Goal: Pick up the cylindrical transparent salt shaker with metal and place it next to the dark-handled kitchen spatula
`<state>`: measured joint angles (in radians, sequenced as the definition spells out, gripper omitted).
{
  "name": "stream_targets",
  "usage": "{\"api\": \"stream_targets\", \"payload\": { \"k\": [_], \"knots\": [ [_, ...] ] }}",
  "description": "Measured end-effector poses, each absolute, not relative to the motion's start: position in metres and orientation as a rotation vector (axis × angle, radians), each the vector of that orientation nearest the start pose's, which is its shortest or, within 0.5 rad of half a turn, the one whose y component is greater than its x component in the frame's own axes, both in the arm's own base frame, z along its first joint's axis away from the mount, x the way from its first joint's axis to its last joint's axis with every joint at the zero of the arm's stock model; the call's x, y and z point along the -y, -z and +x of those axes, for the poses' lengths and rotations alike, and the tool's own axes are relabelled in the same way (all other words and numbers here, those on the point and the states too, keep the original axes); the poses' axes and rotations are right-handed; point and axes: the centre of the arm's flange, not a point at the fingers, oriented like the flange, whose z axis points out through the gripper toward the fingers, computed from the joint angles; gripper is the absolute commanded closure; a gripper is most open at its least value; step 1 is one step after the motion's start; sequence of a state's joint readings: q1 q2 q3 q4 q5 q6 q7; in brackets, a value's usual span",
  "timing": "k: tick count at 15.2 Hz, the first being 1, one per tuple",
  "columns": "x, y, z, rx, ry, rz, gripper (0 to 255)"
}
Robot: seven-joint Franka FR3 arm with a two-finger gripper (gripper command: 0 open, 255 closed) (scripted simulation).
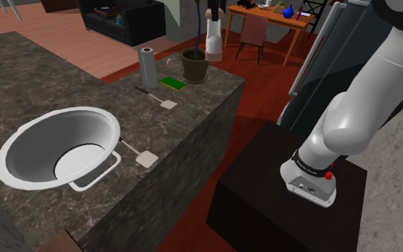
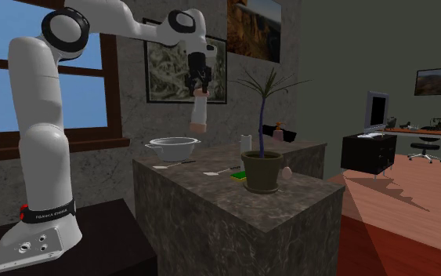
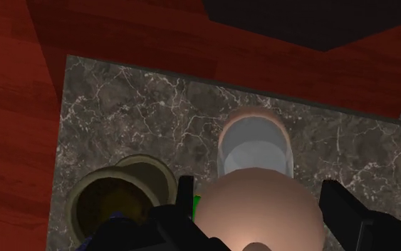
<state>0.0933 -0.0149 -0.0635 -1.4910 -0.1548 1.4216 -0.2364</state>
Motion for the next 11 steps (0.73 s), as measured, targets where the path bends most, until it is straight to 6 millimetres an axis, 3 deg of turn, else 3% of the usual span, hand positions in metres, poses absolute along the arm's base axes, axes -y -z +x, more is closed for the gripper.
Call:
{"api": "stream_targets", "payload": {
  "k": [11],
  "knots": [
    [-0.142,-0.657,0.512,0.405,-0.116,-3.261,255]
  ]
}}
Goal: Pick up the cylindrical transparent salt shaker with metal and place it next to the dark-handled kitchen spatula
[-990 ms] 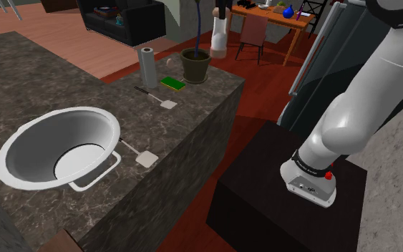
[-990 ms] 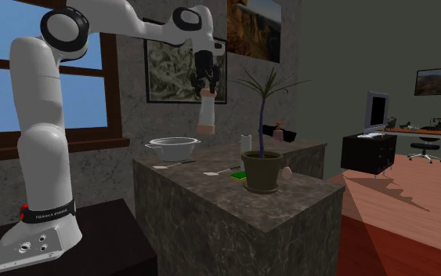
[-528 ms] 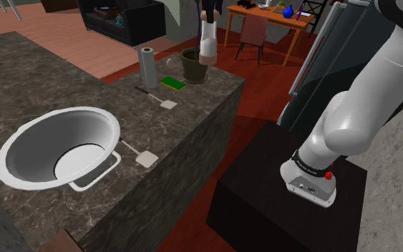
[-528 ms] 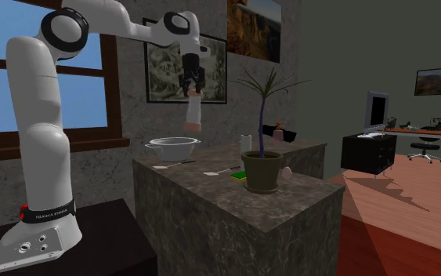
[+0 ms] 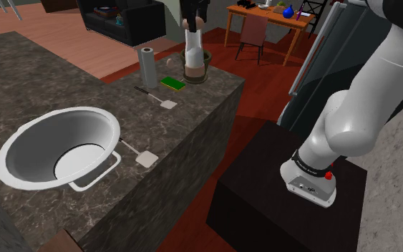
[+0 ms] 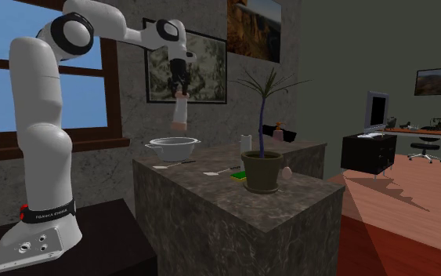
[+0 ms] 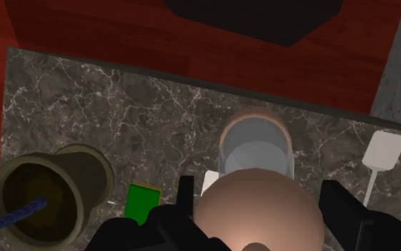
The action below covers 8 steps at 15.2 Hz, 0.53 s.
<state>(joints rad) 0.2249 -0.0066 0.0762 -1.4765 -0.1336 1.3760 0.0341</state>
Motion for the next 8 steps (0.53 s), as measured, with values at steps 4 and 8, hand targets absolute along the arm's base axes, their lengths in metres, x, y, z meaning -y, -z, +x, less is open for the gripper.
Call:
{"api": "stream_targets", "payload": {
  "k": [4,8],
  "knots": [
    [-0.193,-0.657,0.507,0.406,-0.116,-3.261,255],
    [-0.218,-0.647,0.501,0.404,-0.116,-3.261,255]
  ]
}}
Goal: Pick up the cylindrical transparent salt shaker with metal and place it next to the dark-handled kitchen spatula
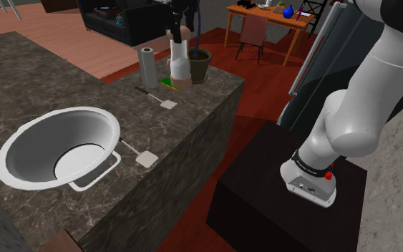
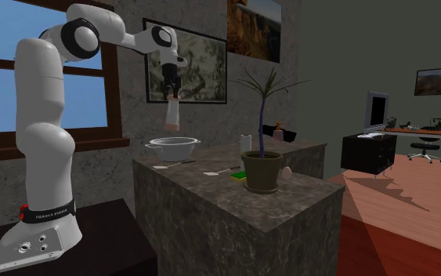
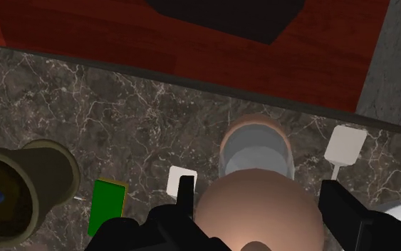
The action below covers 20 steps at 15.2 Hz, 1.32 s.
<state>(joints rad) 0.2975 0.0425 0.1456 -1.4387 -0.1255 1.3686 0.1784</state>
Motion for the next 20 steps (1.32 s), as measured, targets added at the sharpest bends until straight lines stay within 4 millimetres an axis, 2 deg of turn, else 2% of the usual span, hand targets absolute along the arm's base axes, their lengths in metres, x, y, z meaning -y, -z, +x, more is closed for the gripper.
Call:
{"api": "stream_targets", "payload": {
  "k": [20],
  "knots": [
    [-0.220,-0.542,0.501,0.403,-0.117,-3.261,255]
  ]
}}
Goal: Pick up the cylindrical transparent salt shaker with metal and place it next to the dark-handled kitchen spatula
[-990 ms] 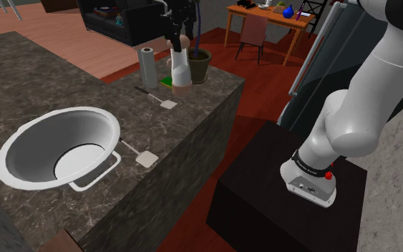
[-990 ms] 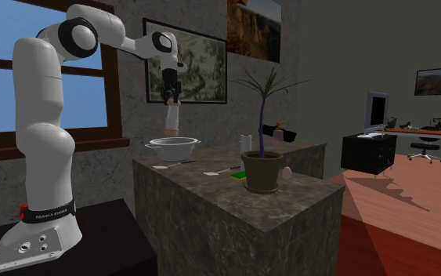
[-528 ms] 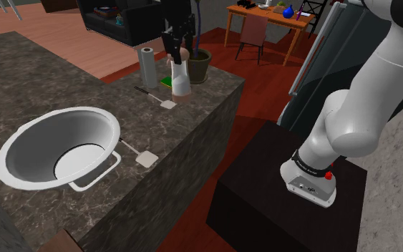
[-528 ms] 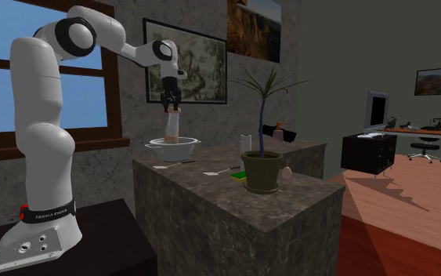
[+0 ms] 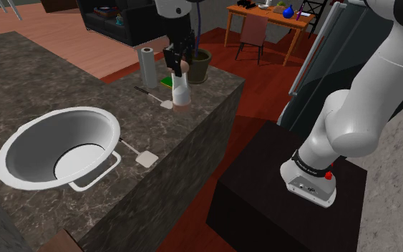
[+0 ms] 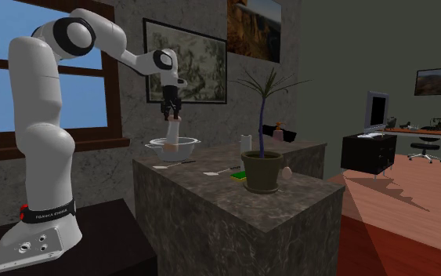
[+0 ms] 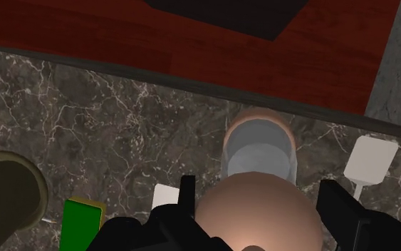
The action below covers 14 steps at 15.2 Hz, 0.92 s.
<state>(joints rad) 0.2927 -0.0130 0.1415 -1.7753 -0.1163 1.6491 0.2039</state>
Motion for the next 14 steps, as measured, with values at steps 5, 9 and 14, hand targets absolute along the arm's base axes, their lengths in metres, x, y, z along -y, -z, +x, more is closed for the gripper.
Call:
{"api": "stream_targets", "payload": {
  "k": [5,9,14],
  "knots": [
    [-0.220,-0.515,0.500,0.403,-0.117,-3.261,255],
    [-0.219,-0.495,0.500,0.403,-0.117,-3.261,255],
    [-0.219,-0.468,0.501,0.403,-0.117,-3.261,255]
  ]
}}
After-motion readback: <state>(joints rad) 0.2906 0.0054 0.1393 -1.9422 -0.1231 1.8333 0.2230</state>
